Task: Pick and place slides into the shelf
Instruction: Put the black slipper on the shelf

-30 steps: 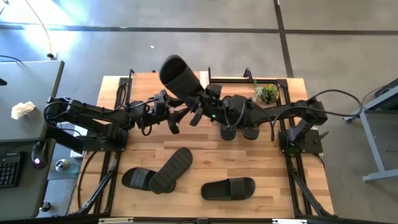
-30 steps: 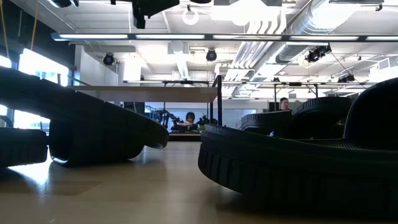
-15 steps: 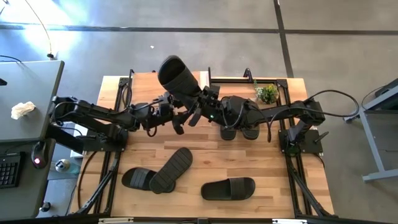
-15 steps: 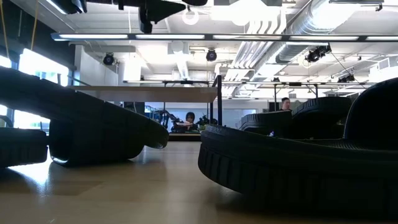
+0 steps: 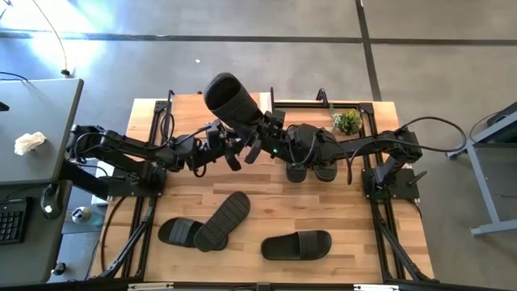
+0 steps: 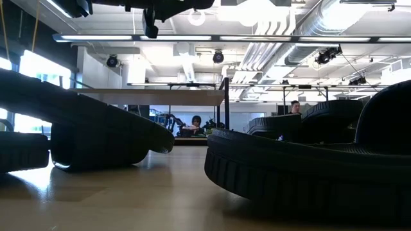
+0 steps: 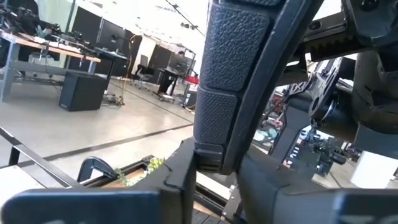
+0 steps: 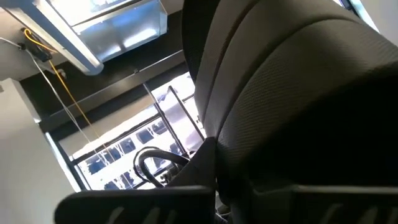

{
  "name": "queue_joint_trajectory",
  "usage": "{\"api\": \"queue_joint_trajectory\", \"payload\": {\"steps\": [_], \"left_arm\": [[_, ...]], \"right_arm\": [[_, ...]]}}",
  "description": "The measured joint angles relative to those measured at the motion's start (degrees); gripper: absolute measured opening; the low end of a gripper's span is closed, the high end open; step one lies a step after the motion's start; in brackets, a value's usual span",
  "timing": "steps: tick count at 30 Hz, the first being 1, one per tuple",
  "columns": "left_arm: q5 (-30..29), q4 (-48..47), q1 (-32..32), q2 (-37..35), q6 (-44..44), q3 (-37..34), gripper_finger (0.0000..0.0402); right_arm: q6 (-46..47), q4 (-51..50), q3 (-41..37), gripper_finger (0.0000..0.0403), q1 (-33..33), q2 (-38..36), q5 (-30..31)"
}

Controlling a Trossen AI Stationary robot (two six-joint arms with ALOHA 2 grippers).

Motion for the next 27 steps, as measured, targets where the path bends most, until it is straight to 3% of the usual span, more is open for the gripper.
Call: {"api": "queue_joint_trajectory", "payload": {"steps": [3, 12, 22, 27], "left_arm": [[-0.08, 0.03, 0.00, 0.00, -0.07, 0.00, 0.0048], [-0.73, -0.31, 0.00, 0.00, -3.01, -0.11, 0.0061], [-0.82, -0.40, 0.00, -0.33, -6.61, -0.02, 0.0045], [-0.40, -1.37, 0.00, -0.40, -7.57, 0.00, 0.0046]], "right_arm": [[0.00, -0.03, 0.00, 0.0000, -0.02, 0.00, 0.01], [0.04, -4.96, 0.11, 0.0005, -0.02, -0.15, -2.32], [1.62, -9.53, 0.07, 0.0107, 0.04, -0.15, -6.04], [2.05, -11.61, 0.02, 0.0133, 0.04, -0.86, -7.12]]}}
